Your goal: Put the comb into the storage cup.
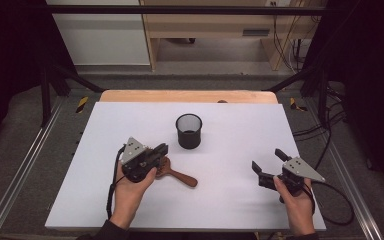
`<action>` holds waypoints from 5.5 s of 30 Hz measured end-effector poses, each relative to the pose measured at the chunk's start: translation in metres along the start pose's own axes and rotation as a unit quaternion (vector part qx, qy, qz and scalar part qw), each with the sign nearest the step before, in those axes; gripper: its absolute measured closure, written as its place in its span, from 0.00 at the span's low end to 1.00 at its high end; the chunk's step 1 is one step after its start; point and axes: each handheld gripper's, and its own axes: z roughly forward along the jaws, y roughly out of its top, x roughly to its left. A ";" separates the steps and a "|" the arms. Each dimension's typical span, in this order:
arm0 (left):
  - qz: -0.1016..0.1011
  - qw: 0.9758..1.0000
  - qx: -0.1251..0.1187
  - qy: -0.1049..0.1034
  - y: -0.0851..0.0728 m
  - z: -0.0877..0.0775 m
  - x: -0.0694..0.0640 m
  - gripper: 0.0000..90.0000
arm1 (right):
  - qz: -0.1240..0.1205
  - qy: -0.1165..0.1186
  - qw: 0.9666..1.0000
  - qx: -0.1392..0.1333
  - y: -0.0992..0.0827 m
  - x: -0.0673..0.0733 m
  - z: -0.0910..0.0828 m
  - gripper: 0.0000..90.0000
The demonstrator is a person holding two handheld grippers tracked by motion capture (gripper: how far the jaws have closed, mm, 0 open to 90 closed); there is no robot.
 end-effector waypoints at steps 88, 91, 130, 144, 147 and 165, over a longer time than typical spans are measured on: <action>-0.009 0.965 0.262 0.003 -0.078 -0.007 0.038 1.00 | -0.012 0.026 0.999 0.019 -0.001 0.008 0.004 0.08; -0.009 0.965 0.263 0.007 -0.078 -0.009 0.043 1.00 | -0.013 0.026 0.999 0.019 -0.001 0.008 0.004 0.08; 0.072 0.958 0.276 0.028 -0.031 -0.020 0.066 0.76 | -0.019 0.033 0.999 0.024 -0.001 0.011 0.005 0.07; 0.080 0.944 0.320 0.020 -0.037 0.000 0.064 0.07 | -0.021 0.036 0.999 0.027 -0.002 0.011 0.006 0.07; 0.079 0.941 0.329 0.013 -0.038 0.004 0.064 0.07 | -0.020 0.037 0.999 0.027 -0.002 0.011 0.006 0.07; 0.088 0.930 0.356 -0.004 -0.043 0.013 0.068 0.35 | -0.023 0.039 0.998 0.032 -0.002 0.012 0.007 0.07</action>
